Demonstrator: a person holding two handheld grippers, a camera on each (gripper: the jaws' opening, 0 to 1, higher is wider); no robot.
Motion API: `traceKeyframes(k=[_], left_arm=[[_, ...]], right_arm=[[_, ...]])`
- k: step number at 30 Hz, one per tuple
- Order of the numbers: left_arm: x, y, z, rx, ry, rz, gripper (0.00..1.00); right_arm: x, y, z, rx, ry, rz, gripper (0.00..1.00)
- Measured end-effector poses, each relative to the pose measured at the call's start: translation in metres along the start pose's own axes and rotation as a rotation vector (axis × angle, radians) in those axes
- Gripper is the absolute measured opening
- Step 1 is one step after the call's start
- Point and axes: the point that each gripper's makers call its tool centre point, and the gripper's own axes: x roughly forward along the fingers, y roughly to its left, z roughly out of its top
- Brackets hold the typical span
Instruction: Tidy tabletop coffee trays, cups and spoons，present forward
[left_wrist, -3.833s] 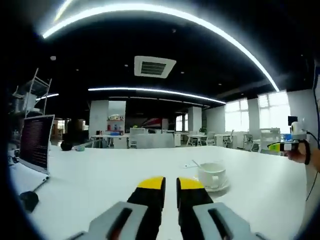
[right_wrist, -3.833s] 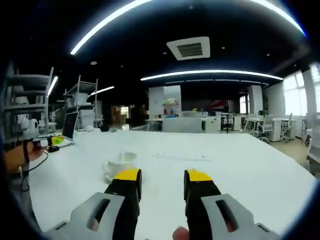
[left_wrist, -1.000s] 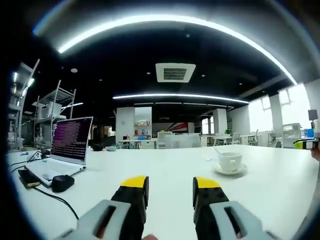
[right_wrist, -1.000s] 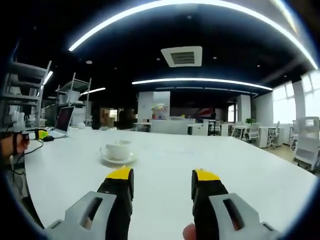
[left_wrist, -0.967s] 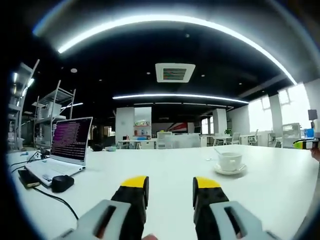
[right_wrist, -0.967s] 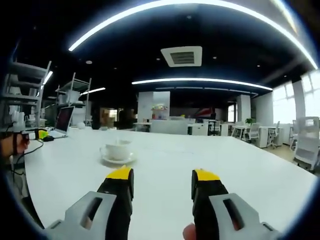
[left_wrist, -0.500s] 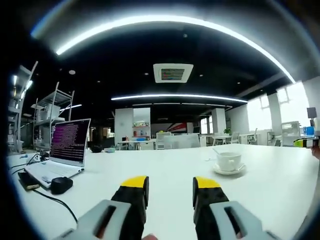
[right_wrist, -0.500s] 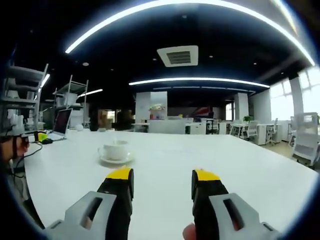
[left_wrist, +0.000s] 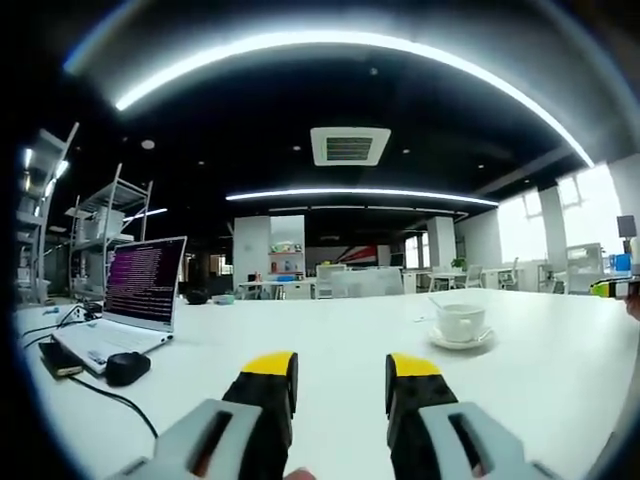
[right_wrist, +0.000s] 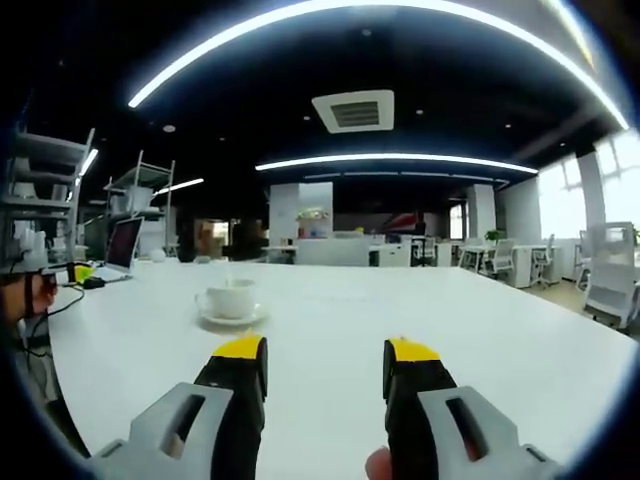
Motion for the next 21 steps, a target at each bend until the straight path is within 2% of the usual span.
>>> traceKeyframes(k=[21], left_arm=[[-0.0001,-0.0044,-0.0024,0.001,0.007,-0.009,0.36]], right_arm=[[-0.004,-0.0014,-0.0067,0.007,0.011,-0.011,0.46]])
